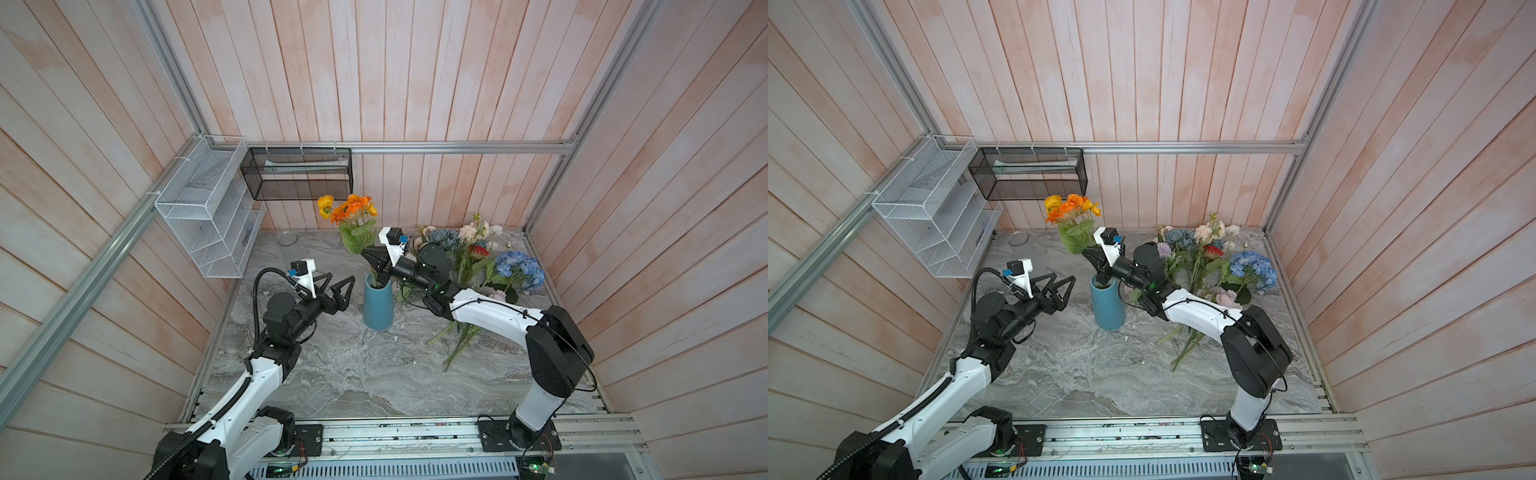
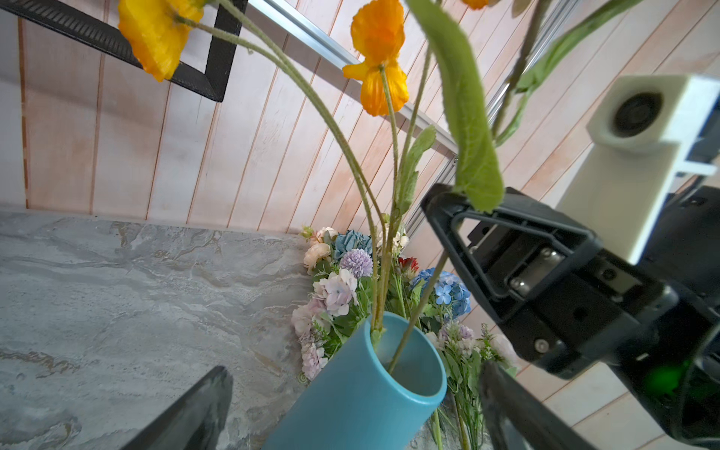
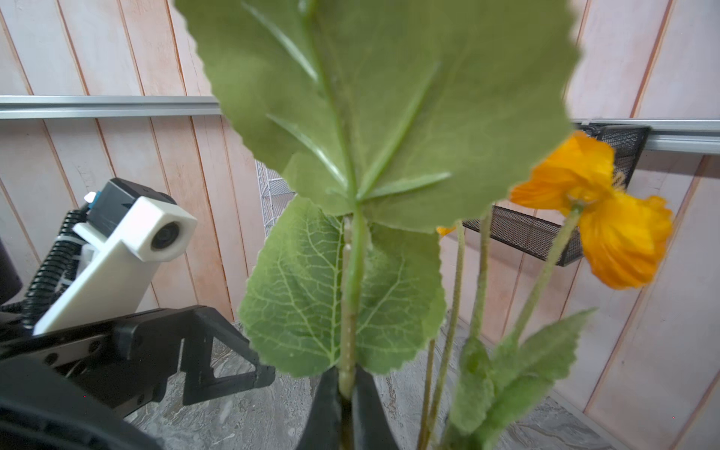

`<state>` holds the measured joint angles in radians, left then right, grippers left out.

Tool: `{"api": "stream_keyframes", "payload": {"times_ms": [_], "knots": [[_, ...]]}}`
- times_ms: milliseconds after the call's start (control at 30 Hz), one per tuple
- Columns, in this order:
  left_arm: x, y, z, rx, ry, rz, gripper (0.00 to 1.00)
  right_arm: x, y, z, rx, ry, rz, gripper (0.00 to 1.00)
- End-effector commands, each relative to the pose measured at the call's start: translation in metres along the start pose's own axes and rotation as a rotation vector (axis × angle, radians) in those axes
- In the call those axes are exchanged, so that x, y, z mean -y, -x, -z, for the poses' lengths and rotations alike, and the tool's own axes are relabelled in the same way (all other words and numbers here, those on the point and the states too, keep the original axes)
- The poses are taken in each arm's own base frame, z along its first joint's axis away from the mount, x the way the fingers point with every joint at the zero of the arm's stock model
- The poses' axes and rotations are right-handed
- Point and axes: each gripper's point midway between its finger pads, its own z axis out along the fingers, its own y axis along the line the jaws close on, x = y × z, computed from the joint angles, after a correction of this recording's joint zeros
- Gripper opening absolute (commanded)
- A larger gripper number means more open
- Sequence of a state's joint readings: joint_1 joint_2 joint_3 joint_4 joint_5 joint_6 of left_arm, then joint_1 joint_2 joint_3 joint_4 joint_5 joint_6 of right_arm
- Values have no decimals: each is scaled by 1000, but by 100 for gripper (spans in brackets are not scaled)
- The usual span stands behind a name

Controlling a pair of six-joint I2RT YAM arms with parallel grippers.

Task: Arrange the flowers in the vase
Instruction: 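Lower the gerbera stem into the teal vase held by the left gripper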

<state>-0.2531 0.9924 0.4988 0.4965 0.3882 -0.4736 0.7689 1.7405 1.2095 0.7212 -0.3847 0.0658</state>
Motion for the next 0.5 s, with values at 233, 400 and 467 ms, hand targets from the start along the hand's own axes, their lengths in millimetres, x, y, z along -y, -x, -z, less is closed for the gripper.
{"api": "stream_keyframes", "payload": {"times_ms": [233,400,467], "knots": [[18,14,-10,31,-59,-44,100,-4,-24,4,-102,-59,61,26],[20,14,-11,31,-57,-47,100,-4,-25,8,-116,-74,74,33],[20,14,-11,30,-56,-46,100,-4,-23,9,-121,-78,78,34]]}}
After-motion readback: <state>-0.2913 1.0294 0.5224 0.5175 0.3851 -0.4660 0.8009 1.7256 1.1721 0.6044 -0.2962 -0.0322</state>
